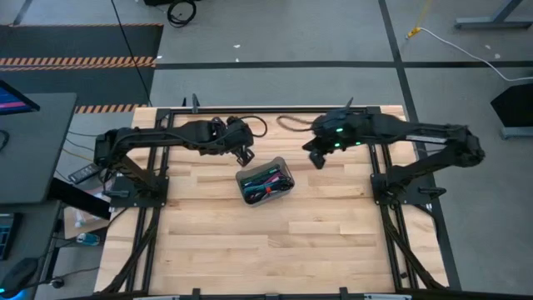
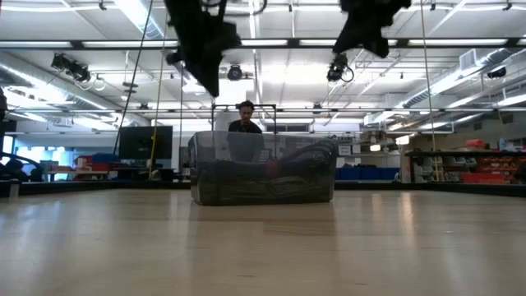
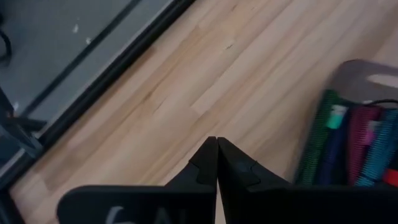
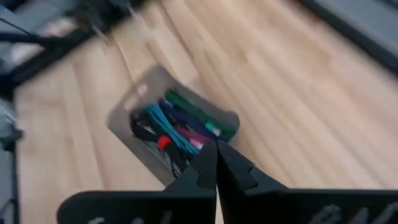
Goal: Pick and place USB-C Cables
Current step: Adjust the black bin
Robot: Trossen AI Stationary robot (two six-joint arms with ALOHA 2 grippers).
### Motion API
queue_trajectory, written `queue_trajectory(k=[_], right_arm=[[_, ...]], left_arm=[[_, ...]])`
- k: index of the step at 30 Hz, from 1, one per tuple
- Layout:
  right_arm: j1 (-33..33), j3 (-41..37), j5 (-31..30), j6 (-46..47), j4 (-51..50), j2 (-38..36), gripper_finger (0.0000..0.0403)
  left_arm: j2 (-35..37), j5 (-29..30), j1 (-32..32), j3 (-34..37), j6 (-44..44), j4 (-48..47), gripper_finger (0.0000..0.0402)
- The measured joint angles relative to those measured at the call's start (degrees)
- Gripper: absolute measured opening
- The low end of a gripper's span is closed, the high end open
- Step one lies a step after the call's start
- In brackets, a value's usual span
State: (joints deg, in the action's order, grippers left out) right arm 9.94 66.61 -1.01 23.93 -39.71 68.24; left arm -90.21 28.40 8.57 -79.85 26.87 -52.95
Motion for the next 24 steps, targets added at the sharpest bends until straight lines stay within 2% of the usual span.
queue_trajectory(k=[5,11,15,24], right_arm=[[-0.77,0.0,-1.37,-1.97,5.48,-10.17,0.0002],[-2.18,0.02,-1.36,-3.7,11.11,-19.02,0.0001],[-3.16,0.04,-1.39,-4.08,11.91,-21.36,0.0001],[-4.89,0.04,-1.83,-3.16,11.76,-20.54,0.0]], left_arm=[[0.06,-0.86,3.86,5.91,0.82,6.6,0.0003],[-1.4,-4.59,7.8,10.58,-3.31,24.77,0.0002],[-6.48,-7.82,9.29,9.97,-5.29,29.57,0.0001],[-17.16,-14.13,8.58,2.66,-6.2,28.99,0.0001]])
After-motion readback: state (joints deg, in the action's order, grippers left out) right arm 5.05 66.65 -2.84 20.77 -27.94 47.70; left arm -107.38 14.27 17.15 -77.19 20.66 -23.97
